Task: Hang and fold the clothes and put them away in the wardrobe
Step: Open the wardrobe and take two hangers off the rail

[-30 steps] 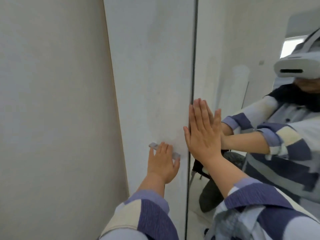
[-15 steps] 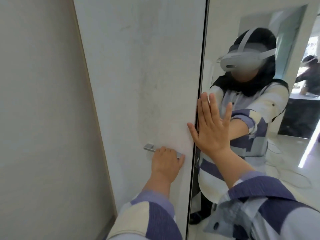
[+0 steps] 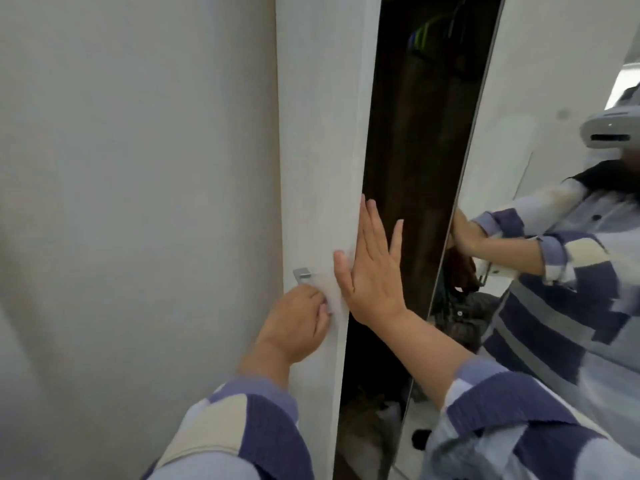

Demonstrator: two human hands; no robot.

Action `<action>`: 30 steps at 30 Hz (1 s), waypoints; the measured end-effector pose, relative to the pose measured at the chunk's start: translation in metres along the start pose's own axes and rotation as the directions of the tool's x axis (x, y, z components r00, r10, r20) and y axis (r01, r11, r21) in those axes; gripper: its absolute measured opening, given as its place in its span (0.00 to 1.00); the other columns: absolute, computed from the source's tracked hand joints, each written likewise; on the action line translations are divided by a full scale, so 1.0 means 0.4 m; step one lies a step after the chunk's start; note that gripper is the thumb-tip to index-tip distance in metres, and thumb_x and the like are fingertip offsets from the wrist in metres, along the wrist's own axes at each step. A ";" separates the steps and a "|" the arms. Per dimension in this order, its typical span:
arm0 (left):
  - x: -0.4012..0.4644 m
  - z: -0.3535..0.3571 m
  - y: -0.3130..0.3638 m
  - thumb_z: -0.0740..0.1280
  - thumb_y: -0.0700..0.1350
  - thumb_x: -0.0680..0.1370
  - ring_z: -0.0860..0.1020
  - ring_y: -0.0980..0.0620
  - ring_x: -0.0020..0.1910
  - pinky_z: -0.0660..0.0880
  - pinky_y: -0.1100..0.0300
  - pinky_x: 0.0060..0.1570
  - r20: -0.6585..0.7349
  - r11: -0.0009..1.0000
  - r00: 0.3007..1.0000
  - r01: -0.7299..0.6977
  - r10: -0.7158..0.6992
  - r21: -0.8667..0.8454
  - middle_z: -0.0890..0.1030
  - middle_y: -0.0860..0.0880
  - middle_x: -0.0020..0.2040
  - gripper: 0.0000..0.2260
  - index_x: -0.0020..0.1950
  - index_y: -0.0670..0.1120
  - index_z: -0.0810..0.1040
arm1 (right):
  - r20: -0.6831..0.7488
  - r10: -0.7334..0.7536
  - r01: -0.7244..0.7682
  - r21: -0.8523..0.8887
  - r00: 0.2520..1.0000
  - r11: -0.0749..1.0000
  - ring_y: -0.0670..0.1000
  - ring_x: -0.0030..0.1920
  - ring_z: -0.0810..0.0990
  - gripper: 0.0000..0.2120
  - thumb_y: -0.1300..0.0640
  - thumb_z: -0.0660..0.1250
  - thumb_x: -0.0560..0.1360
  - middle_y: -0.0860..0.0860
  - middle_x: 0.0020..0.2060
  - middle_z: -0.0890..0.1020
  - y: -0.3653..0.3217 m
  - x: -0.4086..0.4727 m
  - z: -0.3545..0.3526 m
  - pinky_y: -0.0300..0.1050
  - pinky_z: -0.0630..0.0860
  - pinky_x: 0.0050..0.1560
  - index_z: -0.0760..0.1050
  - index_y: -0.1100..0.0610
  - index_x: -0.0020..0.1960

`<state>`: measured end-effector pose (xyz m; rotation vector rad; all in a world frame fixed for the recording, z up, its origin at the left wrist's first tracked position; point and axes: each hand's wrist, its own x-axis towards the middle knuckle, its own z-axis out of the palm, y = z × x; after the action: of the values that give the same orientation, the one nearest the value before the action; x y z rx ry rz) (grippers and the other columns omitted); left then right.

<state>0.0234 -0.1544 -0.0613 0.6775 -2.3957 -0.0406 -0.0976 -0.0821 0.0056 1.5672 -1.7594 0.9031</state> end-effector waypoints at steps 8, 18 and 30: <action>-0.158 -0.181 -0.035 0.48 0.50 0.77 0.79 0.45 0.57 0.51 0.43 0.73 -0.253 0.930 0.945 0.270 -0.207 0.248 0.80 0.43 0.57 0.27 0.69 0.38 0.69 | 0.113 -0.277 0.191 0.483 0.954 0.855 0.43 0.77 0.46 0.27 0.45 0.42 0.82 0.46 0.78 0.48 -0.179 0.017 0.067 0.56 0.43 0.77 0.44 0.52 0.78; -0.092 -0.418 -0.135 0.65 0.63 0.70 0.41 0.46 0.77 0.34 0.37 0.70 -0.416 0.432 0.900 0.428 -0.127 0.794 0.44 0.45 0.79 0.47 0.78 0.43 0.44 | 0.187 -0.306 0.224 0.363 0.934 0.905 0.49 0.75 0.34 0.33 0.44 0.49 0.81 0.49 0.75 0.33 -0.302 0.182 0.199 0.59 0.35 0.73 0.27 0.43 0.73; -0.034 -0.431 -0.421 0.57 0.59 0.76 0.44 0.46 0.77 0.37 0.34 0.70 -0.540 0.362 0.825 0.561 -0.169 0.744 0.46 0.44 0.79 0.37 0.78 0.42 0.48 | 0.091 -0.322 0.296 0.223 0.942 0.929 0.52 0.76 0.35 0.30 0.45 0.46 0.81 0.51 0.76 0.34 -0.392 0.367 0.429 0.62 0.38 0.73 0.31 0.42 0.74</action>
<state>0.2119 -0.2704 0.0352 1.5515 -1.6533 1.1584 0.0413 -0.3171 0.0387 2.0091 -1.4758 0.8651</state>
